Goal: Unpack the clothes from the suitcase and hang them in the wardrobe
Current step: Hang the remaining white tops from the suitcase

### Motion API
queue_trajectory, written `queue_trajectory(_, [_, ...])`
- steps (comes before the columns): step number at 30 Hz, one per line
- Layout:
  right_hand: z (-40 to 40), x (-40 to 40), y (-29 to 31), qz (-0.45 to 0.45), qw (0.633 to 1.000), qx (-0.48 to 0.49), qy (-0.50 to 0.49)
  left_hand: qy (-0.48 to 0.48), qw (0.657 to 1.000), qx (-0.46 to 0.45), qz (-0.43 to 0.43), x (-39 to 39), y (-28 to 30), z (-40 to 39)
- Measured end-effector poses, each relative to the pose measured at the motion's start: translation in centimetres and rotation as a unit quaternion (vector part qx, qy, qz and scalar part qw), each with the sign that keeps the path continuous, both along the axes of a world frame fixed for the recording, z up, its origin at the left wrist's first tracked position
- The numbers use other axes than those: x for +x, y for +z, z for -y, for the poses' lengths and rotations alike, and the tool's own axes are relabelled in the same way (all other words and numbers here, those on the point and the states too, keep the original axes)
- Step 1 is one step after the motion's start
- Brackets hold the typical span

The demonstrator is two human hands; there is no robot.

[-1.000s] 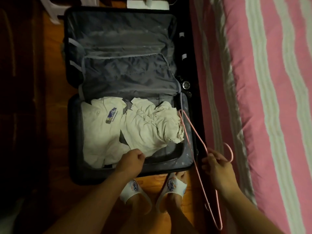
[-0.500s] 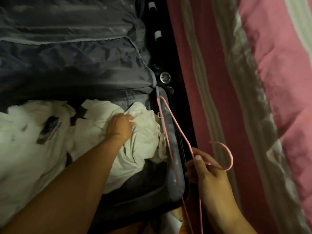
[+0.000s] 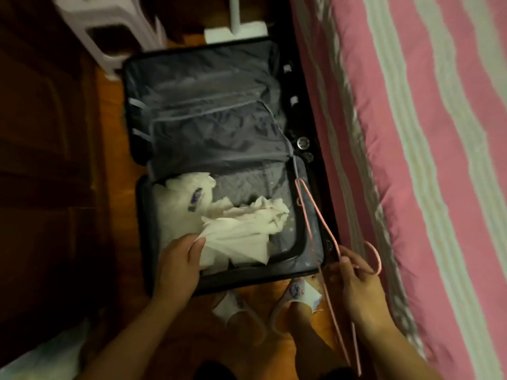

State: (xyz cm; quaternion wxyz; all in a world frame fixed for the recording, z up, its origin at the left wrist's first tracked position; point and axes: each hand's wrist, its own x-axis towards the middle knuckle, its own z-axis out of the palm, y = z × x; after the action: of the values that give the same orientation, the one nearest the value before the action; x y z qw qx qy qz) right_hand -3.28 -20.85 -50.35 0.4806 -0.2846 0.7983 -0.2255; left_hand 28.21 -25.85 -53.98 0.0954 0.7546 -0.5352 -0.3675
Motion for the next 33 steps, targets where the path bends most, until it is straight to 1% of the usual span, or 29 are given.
queue_trajectory(2, [-0.4, 0.3, 5.0, -0.023, 0.998, -0.005, 0.058, 0.007, 1.000, -0.019, -0.008, 1.6, 7.5, 0.4])
queue_trajectory(5, [0.9, 0.6, 12.7, -0.016, 0.990, -0.050, 0.128, 0.024, 0.999, -0.019, -0.042, 3.1, 18.2, 1.8])
queue_trajectory(8, [2.4, 0.2, 19.1, -0.022, 0.978, -0.090, 0.188, 0.045, 0.995, -0.023, -0.084, 4.3, 28.1, 2.4])
queue_trajectory(9, [3.1, 0.1, 19.8, -0.018, 0.974, -0.099, 0.201, 0.038, 0.995, -0.028, -0.086, 4.3, 30.0, 2.8])
queue_trajectory(11, [4.6, 0.0, 23.0, -0.010, 0.965, -0.128, 0.229, 0.028, 0.995, -0.067, -0.068, 4.6, 36.1, 2.9])
queue_trajectory(13, [6.2, 0.0, 26.3, 0.009, 0.956, -0.122, 0.266, 0.010, 0.993, -0.103, -0.049, 4.4, 42.5, 2.6])
queue_trajectory(15, [7.7, 0.8, 29.8, 0.024, 0.941, -0.125, 0.313, -0.040, 0.989, -0.134, -0.042, 3.9, 49.3, 1.7])
queue_trajectory(17, [9.3, 2.8, 33.5, 0.019, 0.920, -0.145, 0.364, -0.067, 0.985, -0.150, -0.045, 3.1, 56.2, 0.3])
queue_trajectory(19, [10.6, 5.5, 37.5, 0.014, 0.888, -0.184, 0.421, -0.087, 0.979, -0.181, -0.044, 2.5, 62.6, -1.3])
queue_trajectory(22, [11.8, 10.1, 42.9, -0.003, 0.844, -0.239, 0.481, -0.079, 0.970, -0.230, -0.027, 2.2, 70.2, -3.9])
queue_trajectory(24, [12.6, 12.6, 45.6, -0.017, 0.828, -0.275, 0.489, -0.051, 0.963, -0.265, -0.026, 2.9, 73.5, -5.6])
queue_trajectory(25, [12.9, 13.4, 47.0, -0.045, 0.825, -0.282, 0.489, -0.034, 0.959, -0.281, -0.021, 3.7, 74.6, -6.3])
queue_trajectory(27, [14.6, 14.0, 49.0, -0.076, 0.819, -0.297, 0.485, 0.000, 0.953, -0.302, 0.026, 5.9, 75.6, -7.4])
queue_trajectory(28, [15.5, 13.9, 50.4, -0.074, 0.831, -0.292, 0.468, 0.019, 0.952, -0.299, 0.070, 7.5, 75.4, -7.8])
queue_trajectory(30, [17.4, 13.1, 53.4, -0.034, 0.856, -0.295, 0.424, 0.053, 0.949, -0.264, 0.165, 11.2, 74.2, -8.6])
queue_trajectory(31, [17.8, 12.8, 55.1, -0.019, 0.860, -0.299, 0.412, 0.066, 0.949, -0.241, 0.192, 12.9, 73.2, -9.1])
queue_trajectory(33, [18.1, 12.5, 57.8, -0.019, 0.851, -0.314, 0.420, 0.079, 0.953, -0.208, 0.205, 15.5, 70.6, -9.7])
